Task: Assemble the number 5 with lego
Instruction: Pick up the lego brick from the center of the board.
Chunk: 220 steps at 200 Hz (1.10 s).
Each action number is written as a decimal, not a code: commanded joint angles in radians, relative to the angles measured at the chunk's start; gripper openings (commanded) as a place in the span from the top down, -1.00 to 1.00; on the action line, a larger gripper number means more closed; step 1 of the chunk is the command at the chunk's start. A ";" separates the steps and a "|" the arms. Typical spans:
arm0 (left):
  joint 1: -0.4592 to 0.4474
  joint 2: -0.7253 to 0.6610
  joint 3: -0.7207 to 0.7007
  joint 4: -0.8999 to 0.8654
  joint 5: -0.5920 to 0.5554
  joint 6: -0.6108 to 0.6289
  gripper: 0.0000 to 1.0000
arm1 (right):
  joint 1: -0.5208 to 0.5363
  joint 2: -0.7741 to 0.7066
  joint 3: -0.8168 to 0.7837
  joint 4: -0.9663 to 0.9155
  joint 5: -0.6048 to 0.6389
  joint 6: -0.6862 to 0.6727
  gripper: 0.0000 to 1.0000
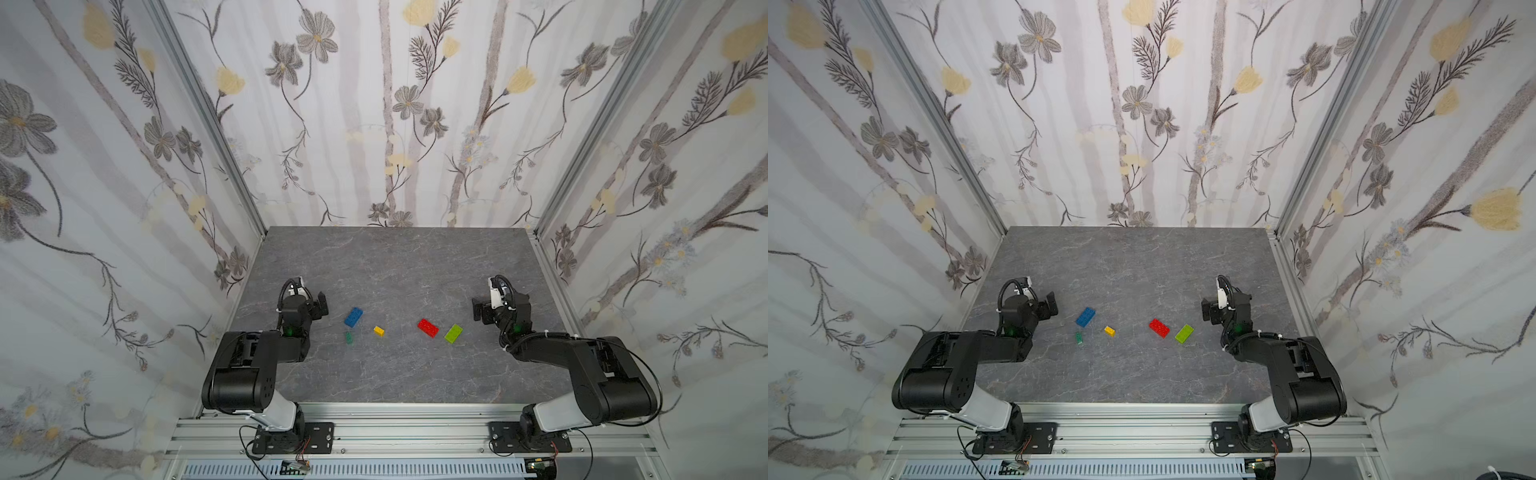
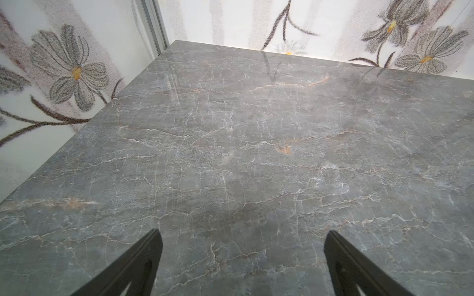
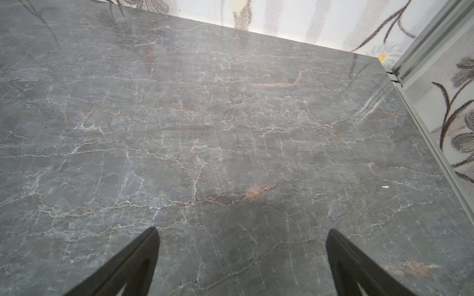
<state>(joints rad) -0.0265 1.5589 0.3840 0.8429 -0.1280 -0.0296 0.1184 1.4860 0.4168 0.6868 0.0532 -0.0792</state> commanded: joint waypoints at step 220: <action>-0.005 -0.101 0.061 -0.145 -0.022 0.002 -1.00 | 0.003 -0.158 0.126 -0.304 0.018 0.041 -1.00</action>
<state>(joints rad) -0.0261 1.5337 0.3927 0.8337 -0.1295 -0.0292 0.1196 1.3911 0.4923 0.5507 0.0723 -0.0780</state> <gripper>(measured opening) 0.998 0.999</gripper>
